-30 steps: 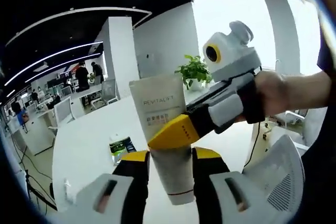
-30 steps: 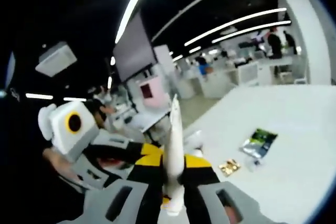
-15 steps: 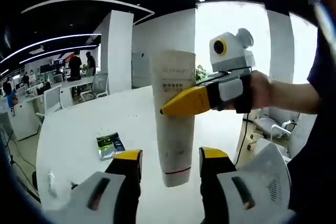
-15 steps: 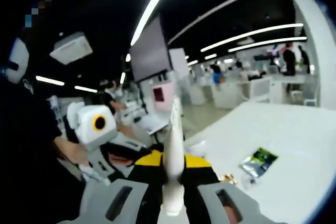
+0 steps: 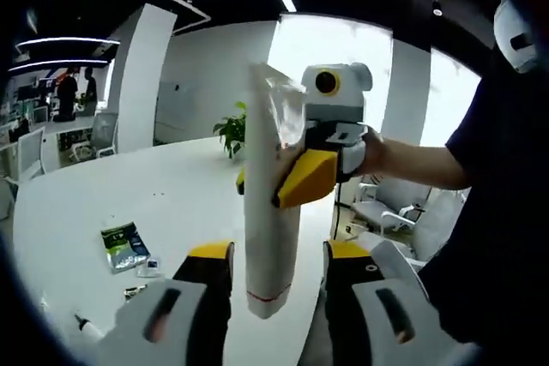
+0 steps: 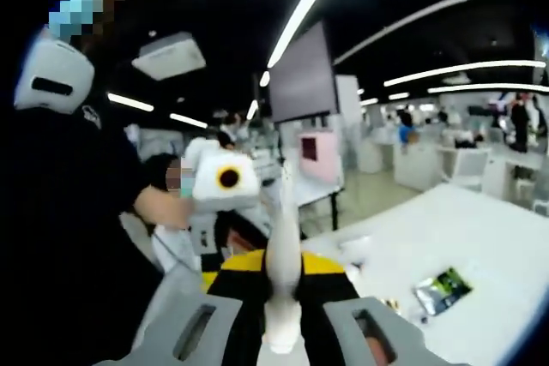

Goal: Arrange the skincare products in the storage area until every visible bottle or jar stands upright without overlapping.

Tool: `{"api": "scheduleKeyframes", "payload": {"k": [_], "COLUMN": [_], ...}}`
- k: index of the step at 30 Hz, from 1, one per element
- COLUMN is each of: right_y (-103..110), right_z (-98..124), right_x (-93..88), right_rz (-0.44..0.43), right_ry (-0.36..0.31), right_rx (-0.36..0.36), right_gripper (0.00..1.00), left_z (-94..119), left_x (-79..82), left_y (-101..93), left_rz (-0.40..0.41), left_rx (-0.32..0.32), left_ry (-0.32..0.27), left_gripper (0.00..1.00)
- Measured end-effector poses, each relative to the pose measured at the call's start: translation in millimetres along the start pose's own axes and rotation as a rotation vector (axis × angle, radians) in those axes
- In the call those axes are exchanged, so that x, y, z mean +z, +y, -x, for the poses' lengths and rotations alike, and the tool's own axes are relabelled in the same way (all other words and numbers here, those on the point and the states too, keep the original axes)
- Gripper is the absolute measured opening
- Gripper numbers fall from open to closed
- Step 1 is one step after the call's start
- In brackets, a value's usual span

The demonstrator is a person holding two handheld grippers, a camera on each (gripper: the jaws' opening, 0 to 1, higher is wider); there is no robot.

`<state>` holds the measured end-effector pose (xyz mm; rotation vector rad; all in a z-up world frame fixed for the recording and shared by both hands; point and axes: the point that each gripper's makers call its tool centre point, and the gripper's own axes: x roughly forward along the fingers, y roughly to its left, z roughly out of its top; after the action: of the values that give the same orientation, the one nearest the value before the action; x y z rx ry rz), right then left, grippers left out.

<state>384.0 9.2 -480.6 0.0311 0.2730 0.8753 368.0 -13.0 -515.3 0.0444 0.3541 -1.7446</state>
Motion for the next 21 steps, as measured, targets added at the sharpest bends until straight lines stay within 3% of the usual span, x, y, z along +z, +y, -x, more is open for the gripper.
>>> {"api": "scheduleKeyframes", "payload": {"k": [6, 11, 21], "right_y": [10.3, 15.4, 19.1], "right_z": [-1.6, -0.3, 9.2], "right_x": [2.2, 2.0, -3.3], "right_rz": [0.019, 0.03, 0.072], "right_ry": [-0.004, -0.009, -0.006], "right_rx": [0.036, 0.042, 0.065], "right_gripper": [0.05, 0.05, 0.05], "left_z": [-0.4, -3.0, -10.5], "left_x": [0.6, -1.7, -3.1], "left_y": [-7.7, -16.5, -22.9], "left_rz": [-0.029, -0.022, -0.044], "left_rx": [-0.073, -0.103, -0.076], "left_ry": [0.02, 0.027, 0.033], "left_gripper": [0.36, 0.27, 0.23]}}
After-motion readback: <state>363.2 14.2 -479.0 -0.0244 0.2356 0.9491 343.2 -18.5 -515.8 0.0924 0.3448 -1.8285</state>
